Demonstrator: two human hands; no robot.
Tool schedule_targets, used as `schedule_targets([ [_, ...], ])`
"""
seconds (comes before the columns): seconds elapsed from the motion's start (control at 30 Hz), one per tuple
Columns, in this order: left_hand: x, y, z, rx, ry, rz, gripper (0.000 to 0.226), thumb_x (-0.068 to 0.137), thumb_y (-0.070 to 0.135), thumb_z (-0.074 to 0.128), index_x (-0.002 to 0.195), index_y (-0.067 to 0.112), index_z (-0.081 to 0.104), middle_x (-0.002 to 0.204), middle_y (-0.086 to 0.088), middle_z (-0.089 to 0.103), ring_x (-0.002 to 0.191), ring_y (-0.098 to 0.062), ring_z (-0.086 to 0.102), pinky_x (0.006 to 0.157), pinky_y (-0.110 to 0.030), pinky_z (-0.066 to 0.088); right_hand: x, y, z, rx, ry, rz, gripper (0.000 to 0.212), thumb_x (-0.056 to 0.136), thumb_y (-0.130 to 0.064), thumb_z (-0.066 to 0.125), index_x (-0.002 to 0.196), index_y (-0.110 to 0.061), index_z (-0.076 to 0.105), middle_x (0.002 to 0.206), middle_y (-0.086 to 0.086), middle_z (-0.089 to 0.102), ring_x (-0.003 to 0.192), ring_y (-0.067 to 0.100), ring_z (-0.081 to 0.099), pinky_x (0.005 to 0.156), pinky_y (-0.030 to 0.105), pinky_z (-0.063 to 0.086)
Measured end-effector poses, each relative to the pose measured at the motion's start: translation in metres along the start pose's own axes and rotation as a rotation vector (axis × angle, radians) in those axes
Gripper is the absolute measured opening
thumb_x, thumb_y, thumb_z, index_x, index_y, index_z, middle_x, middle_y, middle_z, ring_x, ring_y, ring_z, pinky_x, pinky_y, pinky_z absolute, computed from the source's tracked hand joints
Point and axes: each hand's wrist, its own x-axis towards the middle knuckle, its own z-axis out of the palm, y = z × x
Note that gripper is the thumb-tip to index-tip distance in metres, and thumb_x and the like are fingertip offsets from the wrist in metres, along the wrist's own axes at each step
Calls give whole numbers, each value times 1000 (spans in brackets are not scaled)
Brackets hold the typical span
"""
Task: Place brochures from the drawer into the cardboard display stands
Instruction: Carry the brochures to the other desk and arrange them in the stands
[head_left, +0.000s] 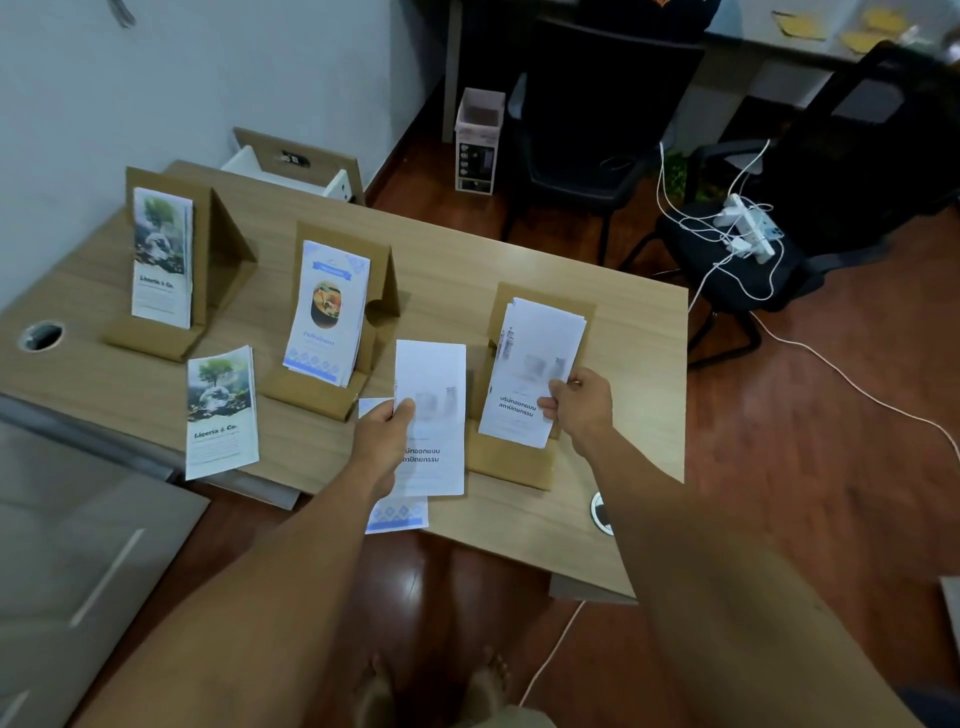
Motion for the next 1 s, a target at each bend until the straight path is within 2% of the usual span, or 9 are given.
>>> schedule_targets([
  [0.1,2,-3,-2,-12,8,-11,24,103,31,55,110,17,72,100,-4,77,83,-22,73,66,-31,58,0,-5,3,14,20,-17,7,96,-2,56,91,-4,60,88,16,63,62,22,68,66,39,61],
  [0.23,5,-6,-4,-20,3,-26,25,102,31,56,113,16,73,102,-6,78,87,-27,74,74,-39,61,0,-3,4,-1,0,-15,7,96,2,52,97,6,58,89,16,58,65,25,61,59,34,52],
  [0.4,4,-3,-6,-21,-11,-36,23,103,32,56,111,18,72,102,-6,77,86,-27,73,74,-39,60,-2,2,5,-140,5,-41,13,98,-3,51,99,-2,63,96,18,70,63,21,71,72,46,62],
  [0.5,5,-2,-5,-16,-16,-55,23,103,33,55,111,20,72,100,-5,78,86,-26,74,70,-37,61,-3,0,6,-376,-8,-85,16,93,-14,52,97,-4,63,91,18,72,66,30,74,65,48,64],
  [0.63,8,-4,-3,-15,-25,-74,23,101,35,56,109,21,72,102,-6,78,90,-28,75,81,-47,62,-12,-6,3,-797,-38,-111,25,92,-30,53,92,-7,61,93,11,64,77,32,65,63,34,52],
  [0.73,6,-4,-2,-35,-38,-76,20,102,33,55,105,23,72,103,-6,78,94,-31,74,86,-50,60,-28,-10,3,-981,51,-181,36,98,-35,47,72,-11,49,85,8,57,79,32,61,68,36,50],
  [0.83,4,-3,-3,-70,-57,-91,18,103,29,54,106,25,71,107,-7,77,93,-31,73,88,-52,59,-41,-9,19,-839,44,-263,42,99,-41,42,66,-16,45,75,5,57,72,29,59,67,36,47],
  [0.9,2,-2,-6,-90,-71,-107,20,103,26,53,112,23,71,109,-8,76,94,-32,73,87,-51,59,-49,-8,36,-552,-165,-218,32,96,-36,49,73,-16,56,73,0,60,70,22,59,65,35,47],
  [1.0,-1,0,-14,-117,-99,-118,25,101,18,53,120,20,68,112,-10,76,100,-35,72,89,-53,58,-68,-8,59,-292,-397,-69,22,90,-30,66,99,-11,70,91,1,70,80,17,64,69,31,50],
])
